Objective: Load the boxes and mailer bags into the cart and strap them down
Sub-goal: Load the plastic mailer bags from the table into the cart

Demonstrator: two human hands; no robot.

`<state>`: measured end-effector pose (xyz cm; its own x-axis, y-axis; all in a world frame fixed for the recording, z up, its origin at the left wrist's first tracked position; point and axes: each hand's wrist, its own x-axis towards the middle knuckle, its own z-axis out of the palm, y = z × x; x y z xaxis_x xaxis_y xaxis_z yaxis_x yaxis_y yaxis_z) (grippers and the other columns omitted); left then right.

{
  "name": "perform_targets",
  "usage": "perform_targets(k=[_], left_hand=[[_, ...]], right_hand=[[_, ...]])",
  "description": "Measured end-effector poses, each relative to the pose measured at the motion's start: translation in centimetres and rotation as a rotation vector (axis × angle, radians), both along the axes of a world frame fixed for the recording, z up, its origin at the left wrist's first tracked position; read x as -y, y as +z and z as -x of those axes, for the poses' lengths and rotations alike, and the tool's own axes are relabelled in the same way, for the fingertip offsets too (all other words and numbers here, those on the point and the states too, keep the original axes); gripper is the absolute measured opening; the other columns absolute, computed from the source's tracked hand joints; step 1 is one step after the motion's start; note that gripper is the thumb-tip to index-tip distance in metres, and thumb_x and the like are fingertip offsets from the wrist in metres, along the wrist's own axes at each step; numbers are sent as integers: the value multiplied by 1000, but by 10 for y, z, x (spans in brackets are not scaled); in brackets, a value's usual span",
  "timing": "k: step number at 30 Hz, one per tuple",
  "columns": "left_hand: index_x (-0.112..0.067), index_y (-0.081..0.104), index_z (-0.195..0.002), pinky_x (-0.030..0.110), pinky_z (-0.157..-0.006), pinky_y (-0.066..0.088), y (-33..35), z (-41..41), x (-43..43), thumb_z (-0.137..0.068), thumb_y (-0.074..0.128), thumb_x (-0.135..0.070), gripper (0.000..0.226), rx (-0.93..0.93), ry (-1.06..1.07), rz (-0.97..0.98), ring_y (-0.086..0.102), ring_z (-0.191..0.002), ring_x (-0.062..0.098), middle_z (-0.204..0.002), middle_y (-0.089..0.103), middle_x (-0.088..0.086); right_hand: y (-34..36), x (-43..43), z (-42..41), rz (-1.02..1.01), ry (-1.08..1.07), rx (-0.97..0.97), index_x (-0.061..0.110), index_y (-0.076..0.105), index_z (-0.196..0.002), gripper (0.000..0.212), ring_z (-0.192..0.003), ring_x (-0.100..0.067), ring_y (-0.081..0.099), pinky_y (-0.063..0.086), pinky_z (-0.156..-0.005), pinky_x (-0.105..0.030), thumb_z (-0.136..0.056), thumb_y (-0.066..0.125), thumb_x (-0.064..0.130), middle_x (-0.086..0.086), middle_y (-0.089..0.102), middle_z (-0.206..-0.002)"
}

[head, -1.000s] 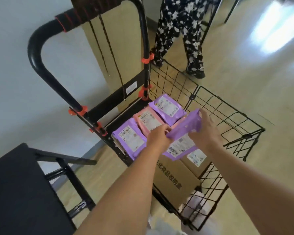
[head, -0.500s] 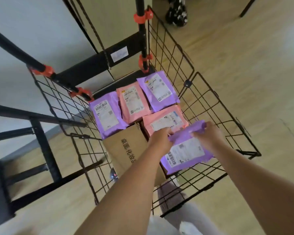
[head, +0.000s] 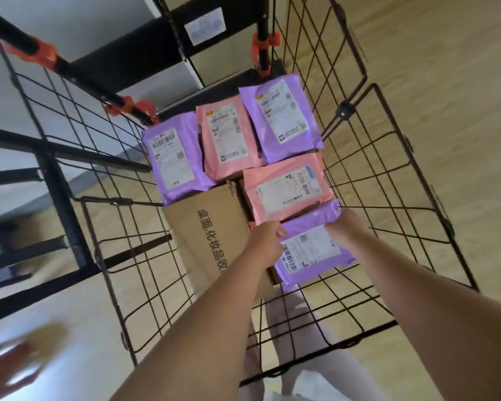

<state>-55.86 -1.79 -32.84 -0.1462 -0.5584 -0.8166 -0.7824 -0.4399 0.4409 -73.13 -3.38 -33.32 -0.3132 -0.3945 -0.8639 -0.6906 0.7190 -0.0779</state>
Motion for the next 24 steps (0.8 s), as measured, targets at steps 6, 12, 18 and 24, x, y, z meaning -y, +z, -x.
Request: perform_targets(k=[6,12,18,24], left_hand=[[-11,62,-118,25,-87,43,7,-4,7,-87,51,6,38,39,-38,-51,56,-113,27,-120,62,11],[-13,59,-123,28,-95,44,22,-6,8,-91,52,2,36,98,-82,-51,53,-119,26,-129,57,11],[-12,56,-129,36,-100,46,49,-12,1,-94,52,-6,36,236,-121,6,55,-118,28,-130,56,11],[-19,56,-129,38,-92,50,89,-39,-7,-95,55,-24,35,381,-116,82,55,-118,29,-128,56,7]], right_hand=[[-1,-5,-12,-103,98,33,2,35,-147,51,-69,-22,52,39,-51,-29,-99,44,16,-8,52,-86],[14,-2,-21,-8,199,28,8,51,-137,40,-95,-28,60,38,-63,-26,-99,41,16,-15,63,-120],[41,3,-34,47,416,64,11,60,-112,23,-69,-18,56,40,-54,-24,-94,47,15,-6,64,-90],[85,2,-76,107,687,27,17,57,-121,26,-97,-24,60,48,-72,-28,-96,48,20,-6,62,-110]])
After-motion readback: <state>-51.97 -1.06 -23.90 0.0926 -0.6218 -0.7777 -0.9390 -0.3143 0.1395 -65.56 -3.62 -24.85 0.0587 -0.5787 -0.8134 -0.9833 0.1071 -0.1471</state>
